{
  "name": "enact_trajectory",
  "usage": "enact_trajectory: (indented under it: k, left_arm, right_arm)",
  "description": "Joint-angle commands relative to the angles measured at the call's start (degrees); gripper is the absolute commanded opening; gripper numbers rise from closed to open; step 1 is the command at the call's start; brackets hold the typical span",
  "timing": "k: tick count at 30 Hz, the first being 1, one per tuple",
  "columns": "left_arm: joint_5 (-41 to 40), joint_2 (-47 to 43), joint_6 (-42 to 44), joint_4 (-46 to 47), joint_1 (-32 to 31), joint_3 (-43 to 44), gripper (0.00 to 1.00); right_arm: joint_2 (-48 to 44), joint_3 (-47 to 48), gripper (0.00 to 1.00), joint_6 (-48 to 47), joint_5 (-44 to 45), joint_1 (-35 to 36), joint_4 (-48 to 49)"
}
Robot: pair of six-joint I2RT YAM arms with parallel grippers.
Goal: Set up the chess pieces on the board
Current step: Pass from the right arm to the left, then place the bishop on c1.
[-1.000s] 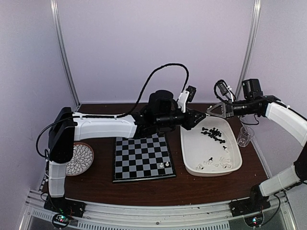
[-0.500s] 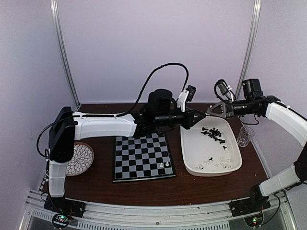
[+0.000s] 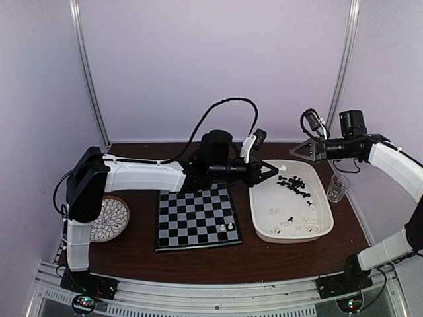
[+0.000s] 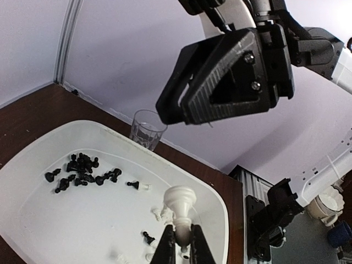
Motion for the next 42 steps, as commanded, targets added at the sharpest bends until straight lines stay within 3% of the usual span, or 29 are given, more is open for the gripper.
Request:
enact_trajectory:
  k: [1, 6, 10, 12, 14, 18, 26, 33, 42]
  left_arm:
    - [5.00, -2.12, 0.00, 5.92, 0.58, -1.50, 0.00]
    - [11.81, -1.85, -2.73, 8.82, 1.67, -2.12, 0.00]
    - [22.78, -2.61, -6.02, 8.00, 3.43, -2.20, 0.00]
    - [26.24, -4.28, -6.89, 2.01, 4.55, -1.89, 0.00]
    - [27.30, -7.30, -1.94, -10.93, 5.31, -0.85, 0.00]
    - [20.97, -12.85, 16.03, -49.82, 5.44, 6.61, 0.00]
    - [-3.67, -13.30, 31.87, -93.87, 5.24, 21.09, 0.00]
    - [-22.38, -14.67, 31.50, -100.99, 4.43, 13.33, 0.00]
    - [-26.49, -13.01, 29.37, -103.63, 1.48, 6.25, 0.00]
  right_arm:
    - [-1.92, -1.10, 0.18, -0.12, -1.63, -0.38, 1.96]
    - [-2.72, -0.03, 0.17, -6.63, 0.71, -0.37, -3.79]
    - [-3.63, 0.37, 0.19, -11.98, 3.20, -0.41, -8.06]
    - [-3.93, 0.83, 0.19, -14.64, 5.48, -0.40, -10.54]
    - [-4.20, 1.32, 0.19, -17.92, 7.56, -0.46, -13.07]
    - [-4.55, 1.55, 0.20, -23.21, 11.32, -0.38, -16.95]
    - [-3.70, -1.46, 0.21, -28.82, 20.91, -0.38, -16.29]
    - [-2.93, -3.22, 0.24, -30.61, 24.81, -0.38, -14.24]
    - [-1.26, -3.96, 0.26, -30.74, 24.62, -0.38, -13.39]
